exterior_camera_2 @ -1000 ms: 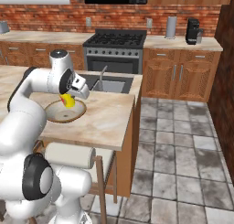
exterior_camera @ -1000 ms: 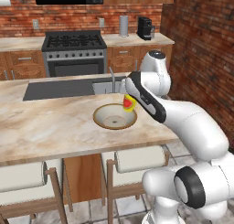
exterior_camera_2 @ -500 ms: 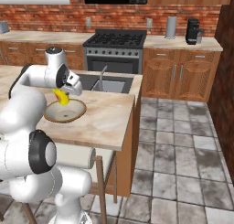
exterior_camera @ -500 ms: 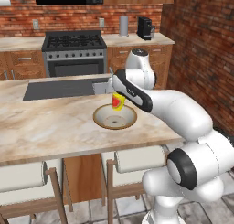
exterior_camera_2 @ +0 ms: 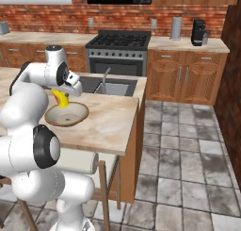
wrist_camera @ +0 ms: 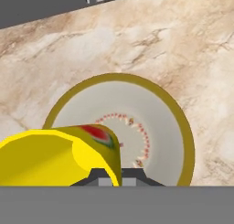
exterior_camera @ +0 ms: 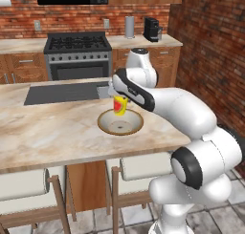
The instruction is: Place the cup inside the bowl on the dining table and move the bowl to any counter.
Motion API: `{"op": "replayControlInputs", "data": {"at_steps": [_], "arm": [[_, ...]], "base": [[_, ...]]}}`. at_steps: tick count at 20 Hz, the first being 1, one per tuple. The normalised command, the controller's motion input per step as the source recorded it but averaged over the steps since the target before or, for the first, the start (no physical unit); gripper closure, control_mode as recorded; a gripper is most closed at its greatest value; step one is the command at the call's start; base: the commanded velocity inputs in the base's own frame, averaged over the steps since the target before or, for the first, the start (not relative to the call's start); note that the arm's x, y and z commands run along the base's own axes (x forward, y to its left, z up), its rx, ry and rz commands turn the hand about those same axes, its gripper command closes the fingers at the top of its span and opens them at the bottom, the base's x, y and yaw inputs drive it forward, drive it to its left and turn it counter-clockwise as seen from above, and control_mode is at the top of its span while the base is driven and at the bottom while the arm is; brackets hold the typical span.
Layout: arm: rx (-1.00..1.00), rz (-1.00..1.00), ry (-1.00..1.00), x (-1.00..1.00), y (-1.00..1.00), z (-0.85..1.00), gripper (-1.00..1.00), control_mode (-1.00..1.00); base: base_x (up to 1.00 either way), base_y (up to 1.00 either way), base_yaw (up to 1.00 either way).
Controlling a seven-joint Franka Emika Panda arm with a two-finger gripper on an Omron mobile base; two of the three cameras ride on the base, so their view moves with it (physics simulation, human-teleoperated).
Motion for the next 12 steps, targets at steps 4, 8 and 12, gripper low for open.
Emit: {"op": "replayControlInputs", "data": {"at_steps": [4,8,12], "arm": [[0.00,0.00,0.00,0.00,0.04,-0.22,1.00,-1.00],[0.00,0.00,0.00,0.00,0.02,-0.25,1.00,-1.00],[0.00,0.00,0.00,0.00,0.00,-0.19,1.00,-1.00]], "base": [[0.00,0.00,0.00],[0.00,0.00,0.00],[0.00,0.00,0.00]]}}
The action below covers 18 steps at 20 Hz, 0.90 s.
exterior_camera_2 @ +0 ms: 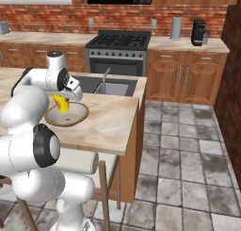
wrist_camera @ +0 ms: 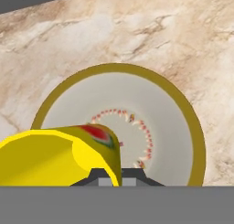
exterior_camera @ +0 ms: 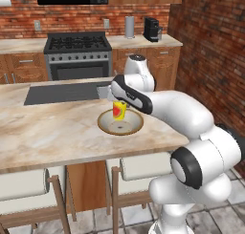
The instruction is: Place the cup inside the bowl on the dining table and move the bowl to any counter.
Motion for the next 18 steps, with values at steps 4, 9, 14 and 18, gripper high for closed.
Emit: {"op": "replayControlInputs", "data": {"at_steps": [4,9,14,18], "arm": [[0.00,0.00,0.00,-0.03,0.00,-0.13,1.00,-1.00],[0.00,0.00,0.00,-0.03,0.00,-0.16,1.00,-1.00],[0.00,0.00,0.00,0.00,0.00,-0.20,1.00,-1.00],[0.00,0.00,0.00,0.00,0.00,-0.24,1.00,-1.00]], "base": [[0.00,0.00,0.00],[0.00,0.00,0.00],[0.00,0.00,0.00],[0.00,0.00,0.00]]}}
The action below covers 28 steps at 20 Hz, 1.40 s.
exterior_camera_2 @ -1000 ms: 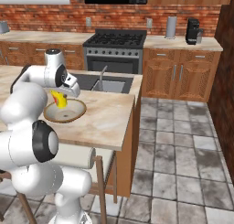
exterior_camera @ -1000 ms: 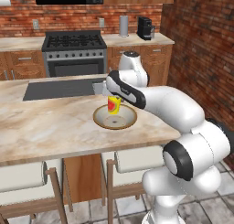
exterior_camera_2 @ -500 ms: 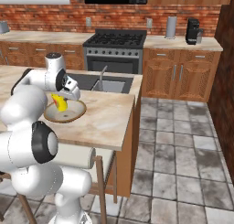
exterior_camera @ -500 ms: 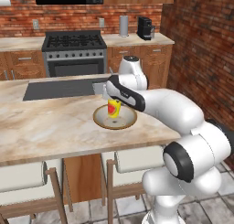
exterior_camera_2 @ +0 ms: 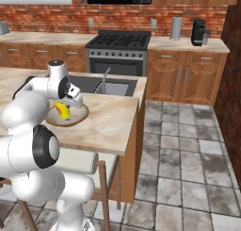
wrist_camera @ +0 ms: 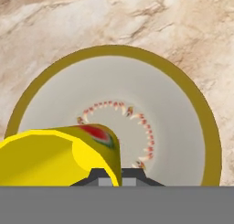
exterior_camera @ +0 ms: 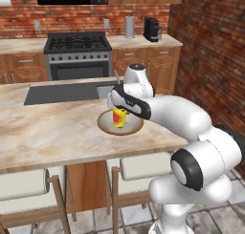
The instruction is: Place the cup inside the bowl on the dining table and move the bowl to any counter.
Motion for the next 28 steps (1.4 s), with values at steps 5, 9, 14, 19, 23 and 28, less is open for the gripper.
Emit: {"op": "replayControlInputs", "data": {"at_steps": [5,9,14,19,23,28], "arm": [[0.00,0.00,0.00,0.00,0.00,-0.21,1.00,-1.00],[0.00,0.00,0.00,0.00,0.01,-0.19,1.00,-1.00],[0.00,0.00,0.00,0.00,0.02,-0.14,1.00,-1.00],[0.00,0.00,0.00,0.00,0.03,-0.10,1.00,-1.00],[0.00,0.00,0.00,0.00,0.07,-0.03,1.00,-1.00],[0.00,0.00,0.00,0.00,0.00,0.00,1.00,-1.00]], "base": [[0.00,0.00,0.00],[0.00,0.00,0.00],[0.00,0.00,0.00],[0.00,0.00,0.00],[0.00,0.00,0.00],[0.00,0.00,0.00]]}}
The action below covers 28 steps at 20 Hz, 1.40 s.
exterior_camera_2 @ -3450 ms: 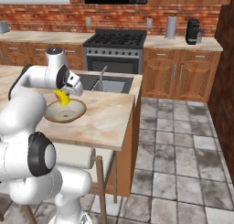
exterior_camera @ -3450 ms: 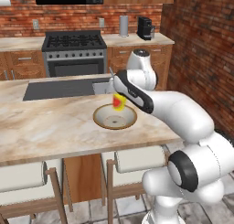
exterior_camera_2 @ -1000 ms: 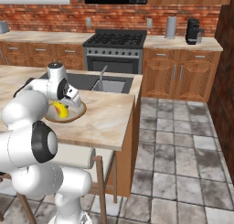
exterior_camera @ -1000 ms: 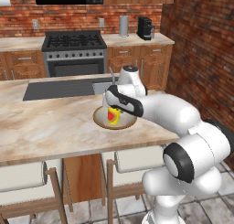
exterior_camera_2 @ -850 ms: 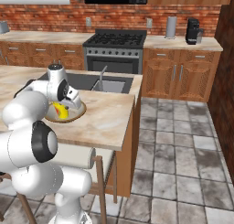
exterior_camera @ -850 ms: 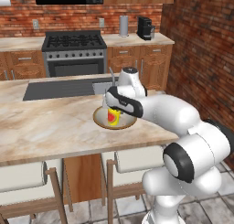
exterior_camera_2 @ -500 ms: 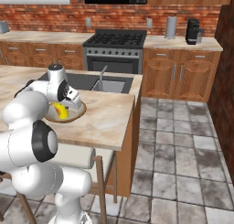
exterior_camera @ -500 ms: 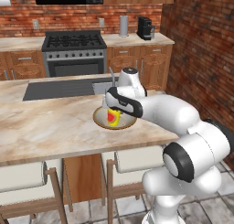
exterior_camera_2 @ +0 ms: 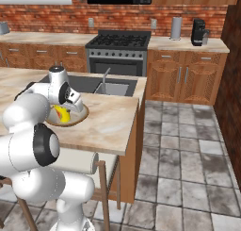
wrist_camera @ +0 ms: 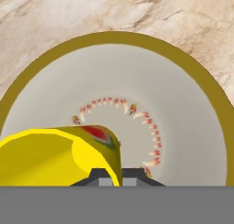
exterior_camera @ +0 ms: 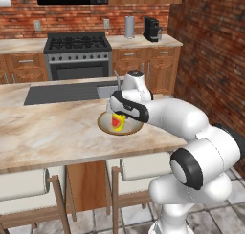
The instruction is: Place the cup inside the bowl on the dining table and move the bowl to any counter.
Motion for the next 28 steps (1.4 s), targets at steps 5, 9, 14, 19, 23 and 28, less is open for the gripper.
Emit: {"op": "replayControlInputs", "data": {"at_steps": [5,9,14,19,23,28], "arm": [[0.00,0.00,0.00,0.00,0.00,0.00,-1.00,-1.00],[0.00,0.00,0.00,0.00,0.00,0.00,-1.00,-1.00],[0.00,0.00,0.01,0.00,0.00,0.00,-1.00,-1.00],[0.00,0.00,0.01,0.00,0.00,0.16,-1.00,-1.00],[0.00,0.00,0.00,-0.01,0.00,0.27,-1.00,-1.00],[0.00,0.00,0.00,0.00,0.00,0.24,-1.00,-1.00]], "base": [[0.00,0.00,0.00],[0.00,0.00,0.00],[0.00,0.00,0.00],[0.00,0.00,0.00],[0.00,0.00,0.00],[0.00,0.00,0.00]]}}
